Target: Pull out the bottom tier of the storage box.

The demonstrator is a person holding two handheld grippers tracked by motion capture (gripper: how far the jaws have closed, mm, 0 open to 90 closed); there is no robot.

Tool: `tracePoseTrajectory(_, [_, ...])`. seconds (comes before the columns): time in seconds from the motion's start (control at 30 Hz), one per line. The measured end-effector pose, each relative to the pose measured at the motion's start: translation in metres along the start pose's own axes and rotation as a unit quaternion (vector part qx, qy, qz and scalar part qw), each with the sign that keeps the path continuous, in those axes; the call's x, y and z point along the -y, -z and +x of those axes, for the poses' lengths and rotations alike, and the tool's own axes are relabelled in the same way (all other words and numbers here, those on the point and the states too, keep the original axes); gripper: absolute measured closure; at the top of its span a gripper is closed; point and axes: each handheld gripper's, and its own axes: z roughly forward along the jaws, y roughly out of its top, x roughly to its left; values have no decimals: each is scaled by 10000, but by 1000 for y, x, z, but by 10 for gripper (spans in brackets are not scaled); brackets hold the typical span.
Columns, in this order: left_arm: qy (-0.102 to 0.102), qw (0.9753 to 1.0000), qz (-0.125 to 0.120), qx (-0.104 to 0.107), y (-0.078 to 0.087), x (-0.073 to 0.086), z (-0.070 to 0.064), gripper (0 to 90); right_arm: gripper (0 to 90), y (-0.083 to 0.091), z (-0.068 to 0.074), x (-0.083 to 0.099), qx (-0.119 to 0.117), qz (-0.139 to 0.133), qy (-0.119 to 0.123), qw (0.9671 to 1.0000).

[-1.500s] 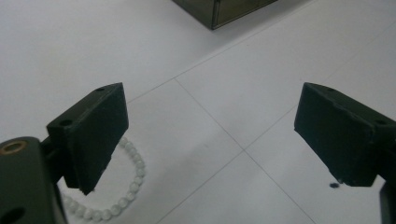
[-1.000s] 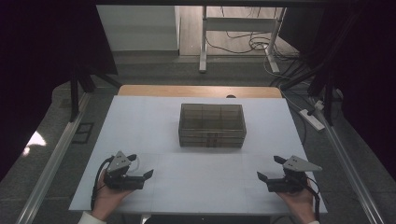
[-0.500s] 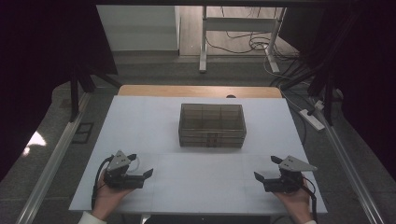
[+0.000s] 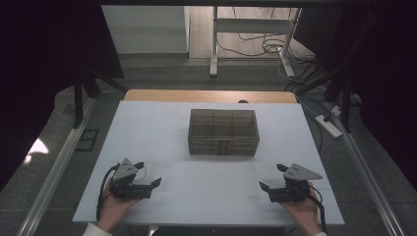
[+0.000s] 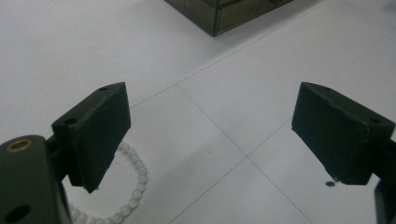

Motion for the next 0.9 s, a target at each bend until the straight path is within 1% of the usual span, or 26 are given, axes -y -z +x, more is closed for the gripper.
tracePoseTrajectory(0.4, [0,10000,-16,-13,1,1,0,119,81,-4,7,-4,-40,-22,72,10000])
tracePoseTrajectory(0.53, [-3,10000,24,1,-1,1,0,119,82,-8,10,-6,-109,-35,41,9999])
tracePoseTrajectory(0.57, [-7,10000,35,6,-1,1,0,119,82,-8,11,-7,-123,-6,64,9999])
tracePoseTrajectory(0.9, [-15,10000,51,13,-1,1,-1,119,82,-15,17,-11,-126,-3,142,9998])
